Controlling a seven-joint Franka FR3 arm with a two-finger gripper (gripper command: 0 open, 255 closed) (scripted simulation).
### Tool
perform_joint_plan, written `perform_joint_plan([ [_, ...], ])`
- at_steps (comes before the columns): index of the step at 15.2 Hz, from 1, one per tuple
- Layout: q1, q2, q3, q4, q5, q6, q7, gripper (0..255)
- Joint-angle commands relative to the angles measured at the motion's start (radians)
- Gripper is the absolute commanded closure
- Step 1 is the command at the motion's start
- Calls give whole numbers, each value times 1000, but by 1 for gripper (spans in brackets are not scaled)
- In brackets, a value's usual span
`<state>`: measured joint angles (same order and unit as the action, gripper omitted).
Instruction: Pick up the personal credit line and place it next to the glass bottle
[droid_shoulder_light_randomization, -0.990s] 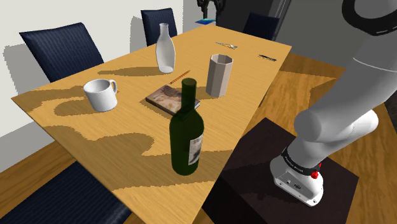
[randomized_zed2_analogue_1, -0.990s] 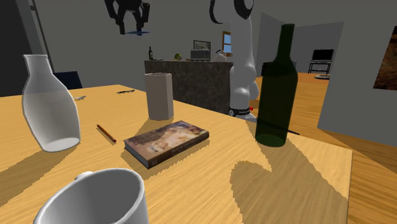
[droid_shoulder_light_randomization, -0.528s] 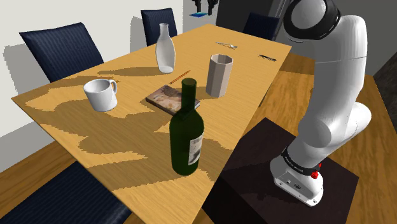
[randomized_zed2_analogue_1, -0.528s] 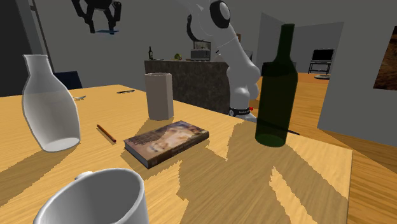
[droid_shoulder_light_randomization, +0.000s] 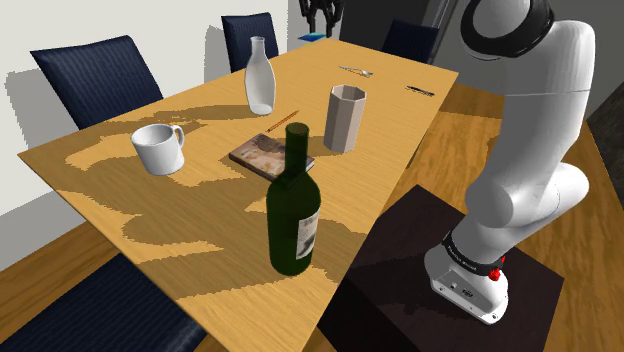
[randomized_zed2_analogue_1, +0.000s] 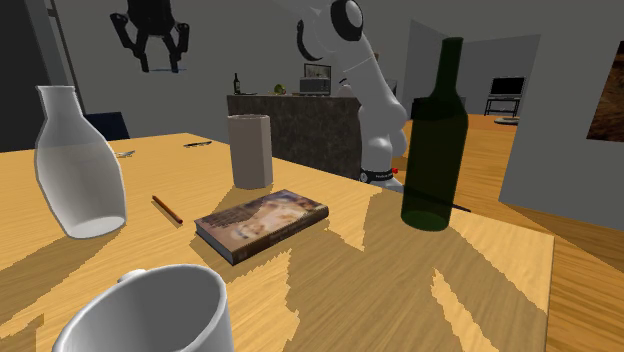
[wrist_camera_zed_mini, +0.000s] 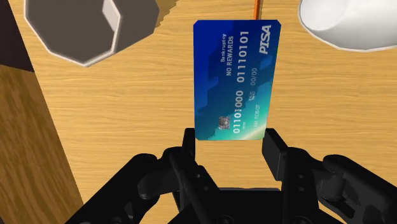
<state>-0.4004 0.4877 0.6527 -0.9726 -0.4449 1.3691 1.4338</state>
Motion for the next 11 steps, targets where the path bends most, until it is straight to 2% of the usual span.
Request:
perform_joint_plan([
  [1, -26, -25, 6, -69, 16, 43, 7, 255],
  [11, -98, -85, 14, -300, 53, 213, 31, 255],
])
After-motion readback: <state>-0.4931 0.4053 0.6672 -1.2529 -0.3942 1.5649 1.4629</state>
